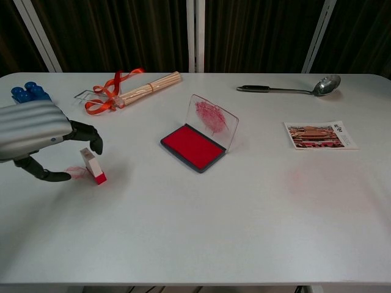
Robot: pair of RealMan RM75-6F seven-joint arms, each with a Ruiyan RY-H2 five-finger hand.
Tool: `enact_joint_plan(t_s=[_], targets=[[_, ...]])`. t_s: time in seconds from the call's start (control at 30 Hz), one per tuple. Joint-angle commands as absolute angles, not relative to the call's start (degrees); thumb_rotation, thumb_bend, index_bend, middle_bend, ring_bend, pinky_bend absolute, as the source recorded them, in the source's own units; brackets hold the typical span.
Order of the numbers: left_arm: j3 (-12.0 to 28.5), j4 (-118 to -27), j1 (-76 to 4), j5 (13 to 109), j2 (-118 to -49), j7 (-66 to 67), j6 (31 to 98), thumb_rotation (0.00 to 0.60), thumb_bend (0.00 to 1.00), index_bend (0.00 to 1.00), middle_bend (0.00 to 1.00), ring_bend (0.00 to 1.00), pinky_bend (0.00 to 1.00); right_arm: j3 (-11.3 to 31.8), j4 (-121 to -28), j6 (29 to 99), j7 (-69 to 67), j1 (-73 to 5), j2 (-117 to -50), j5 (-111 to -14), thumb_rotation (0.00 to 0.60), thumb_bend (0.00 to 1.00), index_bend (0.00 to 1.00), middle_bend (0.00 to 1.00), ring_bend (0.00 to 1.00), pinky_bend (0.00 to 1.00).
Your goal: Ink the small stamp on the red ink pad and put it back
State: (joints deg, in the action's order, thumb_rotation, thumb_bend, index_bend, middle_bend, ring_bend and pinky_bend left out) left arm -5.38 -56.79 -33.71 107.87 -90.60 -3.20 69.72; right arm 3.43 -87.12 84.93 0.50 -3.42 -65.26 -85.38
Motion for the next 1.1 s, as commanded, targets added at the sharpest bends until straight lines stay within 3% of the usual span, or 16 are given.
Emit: enact_joint_plan(t_s=[0.03,0.5,1.1], targets=[[-6.1,-53.6,-34.2,108.3,-92.8,-4.7,71.2,0.600,0.22,0.38,0.40,0.93,1.00,3.5,-87.3,84.9,0.7,-3.5,-65.2,-85.4,0.600,0.23,0.00,0.00,0.00,0.00],[-7.1,-47.6,-35.9,107.5,-96.8,-7.5,72.3,0.600,0.30,0.45,0.44,0.94,1.00,3.6,-87.1,84.2,0.8,-3.6,-65.3,-84.6,0.600,0.23,0.00,0.00,0.00,0.00],[-8.4,-44.7,-36.3,106.1,-98.5,-8.6,72.9,0.600,0.32,0.50,0.50,0.95,1.00,3.6,-86.5,83.5,0.6,-3.7,-65.7,-84.1,0.600,0.23,0.00,0.00,0.00,0.00]])
